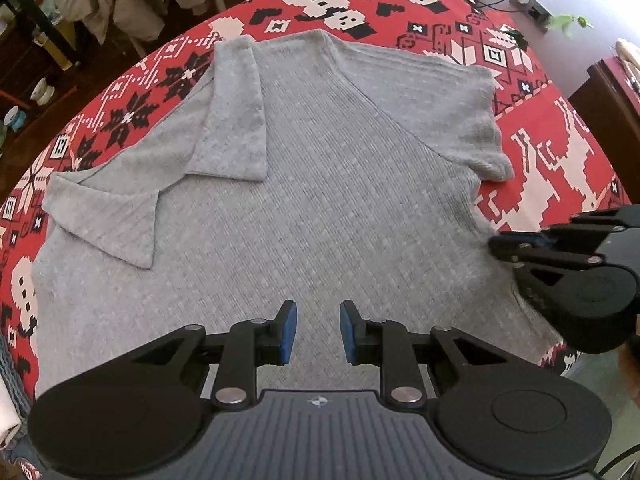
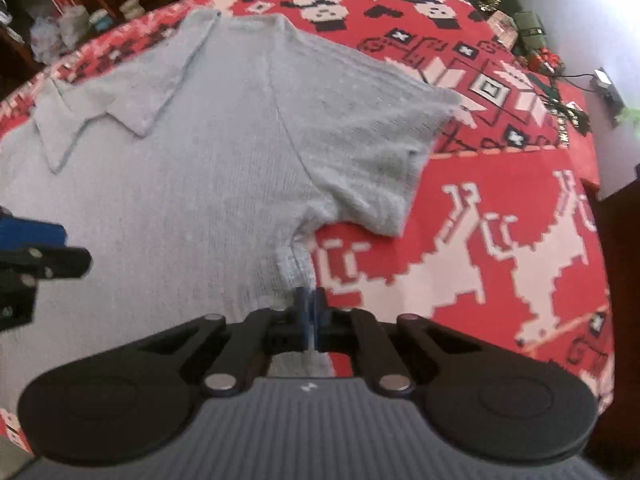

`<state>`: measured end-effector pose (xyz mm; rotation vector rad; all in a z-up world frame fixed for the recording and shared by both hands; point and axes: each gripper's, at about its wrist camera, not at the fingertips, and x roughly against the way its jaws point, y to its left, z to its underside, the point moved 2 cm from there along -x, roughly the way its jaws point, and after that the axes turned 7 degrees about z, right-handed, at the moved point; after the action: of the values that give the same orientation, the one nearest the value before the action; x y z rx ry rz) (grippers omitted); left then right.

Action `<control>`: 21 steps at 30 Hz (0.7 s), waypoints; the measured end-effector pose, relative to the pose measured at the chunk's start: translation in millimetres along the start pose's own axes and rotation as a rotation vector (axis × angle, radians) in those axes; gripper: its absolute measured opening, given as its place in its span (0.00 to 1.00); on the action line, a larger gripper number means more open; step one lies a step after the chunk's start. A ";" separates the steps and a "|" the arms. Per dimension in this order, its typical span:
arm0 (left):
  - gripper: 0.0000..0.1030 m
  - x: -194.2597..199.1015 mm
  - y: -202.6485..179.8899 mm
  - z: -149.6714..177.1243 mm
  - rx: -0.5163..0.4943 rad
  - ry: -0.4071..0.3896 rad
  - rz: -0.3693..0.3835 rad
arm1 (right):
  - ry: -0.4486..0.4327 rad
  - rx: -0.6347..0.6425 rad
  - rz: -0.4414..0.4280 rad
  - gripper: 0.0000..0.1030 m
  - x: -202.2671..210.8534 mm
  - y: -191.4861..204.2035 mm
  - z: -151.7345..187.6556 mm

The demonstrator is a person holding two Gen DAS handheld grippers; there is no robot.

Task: Fold clothes
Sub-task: 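Grasp the shirt hem with the right gripper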

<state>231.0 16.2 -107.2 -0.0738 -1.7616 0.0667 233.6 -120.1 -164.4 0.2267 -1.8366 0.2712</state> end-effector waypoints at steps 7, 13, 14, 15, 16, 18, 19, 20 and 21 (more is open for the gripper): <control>0.23 -6.0 -1.6 5.6 -0.017 0.021 0.004 | 0.033 -0.031 0.039 0.02 0.9 -9.8 9.0; 0.23 0.8 -3.3 6.0 -0.032 0.003 0.002 | 0.033 -0.033 0.045 0.17 5.0 -11.2 6.9; 0.23 1.8 -3.2 6.0 -0.033 0.003 0.003 | 0.028 -0.040 0.044 0.17 10.1 -16.1 10.0; 0.23 2.3 -2.5 6.5 -0.032 0.005 0.001 | 0.023 -0.047 0.044 0.19 15.1 -21.1 13.1; 0.23 2.6 -1.7 6.8 -0.027 0.009 0.002 | 0.026 -0.044 0.039 0.20 18.8 -25.0 17.3; 0.23 2.9 0.7 8.0 -0.006 0.019 0.017 | 0.031 -0.039 0.030 0.20 26.2 -32.7 25.6; 0.23 3.1 1.7 8.7 0.004 0.023 0.025 | 0.041 -0.025 0.015 0.20 29.3 -34.0 31.8; 0.23 3.0 2.2 10.0 0.011 0.026 0.031 | 0.048 -0.006 0.010 0.20 30.9 -33.5 37.0; 0.23 2.8 2.4 11.3 0.017 0.029 0.036 | 0.051 0.015 0.008 0.20 31.7 -31.7 41.0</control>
<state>219.3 18.8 -106.8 -0.0939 -1.7306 0.1060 196.6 -163.1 -142.8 0.2209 -1.7859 0.2936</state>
